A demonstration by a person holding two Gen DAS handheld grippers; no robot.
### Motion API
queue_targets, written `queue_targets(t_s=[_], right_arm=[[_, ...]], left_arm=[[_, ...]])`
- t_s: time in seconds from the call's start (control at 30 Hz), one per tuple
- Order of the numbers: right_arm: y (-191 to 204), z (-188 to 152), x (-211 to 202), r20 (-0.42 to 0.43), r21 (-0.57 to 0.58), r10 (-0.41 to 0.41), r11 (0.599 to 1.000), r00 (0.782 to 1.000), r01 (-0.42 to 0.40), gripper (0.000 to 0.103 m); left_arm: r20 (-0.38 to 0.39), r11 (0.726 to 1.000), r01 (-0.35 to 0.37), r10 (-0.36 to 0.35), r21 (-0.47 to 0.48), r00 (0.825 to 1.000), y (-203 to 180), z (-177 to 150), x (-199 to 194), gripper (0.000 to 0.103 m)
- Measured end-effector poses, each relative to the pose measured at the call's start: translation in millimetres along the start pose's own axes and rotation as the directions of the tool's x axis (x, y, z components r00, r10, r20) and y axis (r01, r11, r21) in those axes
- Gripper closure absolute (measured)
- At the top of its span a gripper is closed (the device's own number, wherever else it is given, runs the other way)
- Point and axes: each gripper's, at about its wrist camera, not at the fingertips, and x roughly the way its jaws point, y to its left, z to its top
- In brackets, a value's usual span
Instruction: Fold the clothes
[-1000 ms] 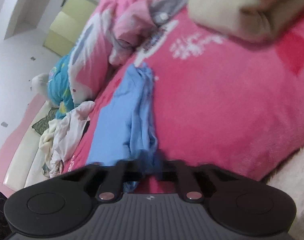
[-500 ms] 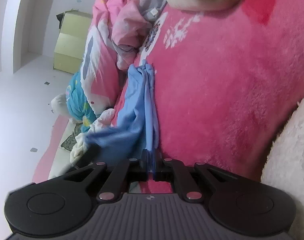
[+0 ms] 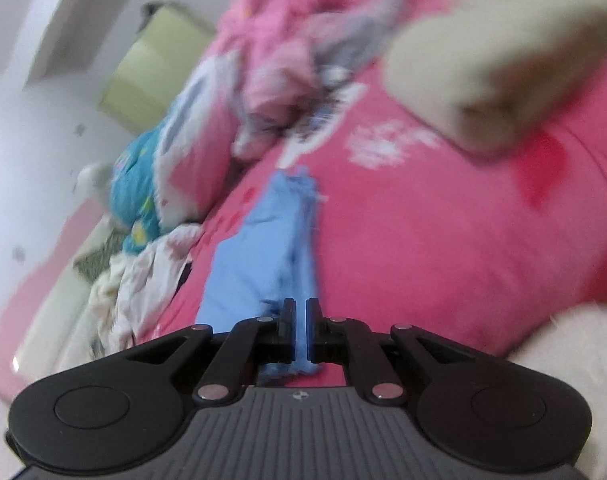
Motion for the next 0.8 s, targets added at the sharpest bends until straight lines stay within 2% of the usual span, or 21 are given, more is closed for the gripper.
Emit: queue_targets(t_s=[0.07, 0.13, 0.2, 0.3, 0.37, 0.4, 0.47, 0.6, 0.7, 0.8], right_arm=[[18, 0, 7, -0.006, -0.124, -0.021, 0.992, 1.000, 0.020, 0.098], [36, 0, 14, -0.008, -0.245, -0.042, 0.969, 0.999, 0.038, 0.098], [53, 0, 22, -0.009, -0.364, -0.063, 0.930, 0.998, 0.055, 0.098], [80, 0, 32, -0.004, -0.530, -0.094, 0.845, 0.996, 0.078, 0.098], [63, -6, 46, -0.057, -0.528, -0.226, 0.833, 0.972, 0.163, 0.100], [64, -3, 43, -0.047, -0.527, -0.241, 0.830, 0.969, 0.181, 0.100], [72, 4, 34, -0.015, -0.525, -0.255, 0.825, 0.967, 0.209, 0.098], [86, 18, 15, 0.049, -0.519, -0.281, 0.813, 0.958, 0.265, 0.098], [109, 25, 25, 0.092, -0.539, -0.187, 0.817, 0.978, 0.207, 0.098], [90, 31, 47, 0.073, -0.513, -0.267, 0.816, 0.961, 0.266, 0.099]], left_arm=[[0.011, 1.000, -0.020, 0.020, 0.014, 1.000, 2, -3, -14, 0.055], [0.036, 0.998, -0.065, 0.066, -0.010, 0.997, 13, -4, -31, 0.055], [0.066, 0.989, -0.120, 0.125, -0.082, 0.990, 33, -5, -49, 0.055], [0.061, 0.960, -0.210, 0.225, -0.185, 0.972, 70, -11, -62, 0.055], [0.027, 0.937, -0.266, 0.279, -0.227, 0.960, 91, -20, -64, 0.055], [0.014, 0.929, -0.274, 0.286, -0.249, 0.958, 99, -24, -66, 0.056], [0.000, 0.917, -0.271, 0.283, -0.294, 0.959, 113, -32, -70, 0.056], [0.025, 0.909, -0.258, 0.281, -0.326, 0.959, 122, -43, -78, 0.056], [0.042, 0.911, -0.258, 0.286, -0.321, 0.957, 119, -47, -80, 0.056], [0.060, 0.914, -0.256, 0.288, -0.315, 0.956, 119, -54, -80, 0.056]])
